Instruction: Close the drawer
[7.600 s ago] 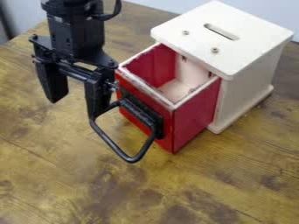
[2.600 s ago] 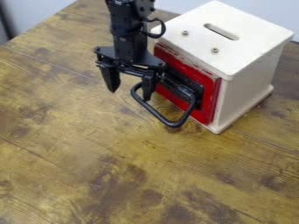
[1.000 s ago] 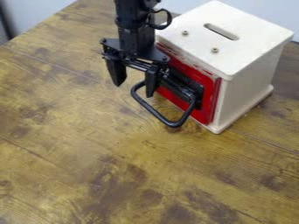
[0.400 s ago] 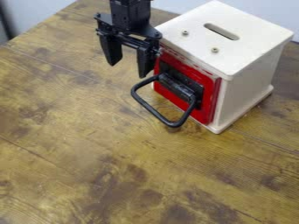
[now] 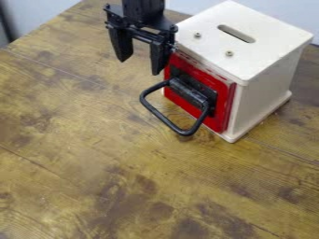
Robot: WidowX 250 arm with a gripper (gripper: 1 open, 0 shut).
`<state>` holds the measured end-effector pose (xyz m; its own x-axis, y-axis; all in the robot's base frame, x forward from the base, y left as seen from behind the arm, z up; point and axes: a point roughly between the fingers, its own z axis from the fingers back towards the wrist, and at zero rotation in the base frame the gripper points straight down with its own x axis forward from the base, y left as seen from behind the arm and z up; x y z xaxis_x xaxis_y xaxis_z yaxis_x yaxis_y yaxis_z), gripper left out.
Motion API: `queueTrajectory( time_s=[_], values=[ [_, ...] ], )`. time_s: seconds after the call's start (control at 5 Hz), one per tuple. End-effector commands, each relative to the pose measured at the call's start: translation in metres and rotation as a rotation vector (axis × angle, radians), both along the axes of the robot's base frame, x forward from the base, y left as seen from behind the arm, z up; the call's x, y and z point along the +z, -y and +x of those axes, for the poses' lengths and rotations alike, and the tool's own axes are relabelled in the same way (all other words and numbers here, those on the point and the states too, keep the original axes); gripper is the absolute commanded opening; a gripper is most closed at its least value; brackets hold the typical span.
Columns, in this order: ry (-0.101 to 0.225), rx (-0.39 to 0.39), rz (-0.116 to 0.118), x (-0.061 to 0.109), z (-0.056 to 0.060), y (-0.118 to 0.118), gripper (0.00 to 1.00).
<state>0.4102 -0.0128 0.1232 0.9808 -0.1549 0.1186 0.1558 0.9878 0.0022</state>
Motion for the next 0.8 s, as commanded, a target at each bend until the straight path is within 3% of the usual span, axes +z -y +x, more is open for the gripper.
queueTrajectory(
  time_s=[0.0,0.2,0.4,0.6],
  values=[
    [0.098,-0.075,-0.010,0.034,0.003,0.000,1.00],
    [0.075,-0.132,-0.008,0.027,0.003,-0.001,1.00],
    [0.057,-0.001,0.001,0.028,-0.007,-0.014,1.00],
    [0.078,0.123,0.018,0.029,-0.020,-0.026,1.00]
  ],
)
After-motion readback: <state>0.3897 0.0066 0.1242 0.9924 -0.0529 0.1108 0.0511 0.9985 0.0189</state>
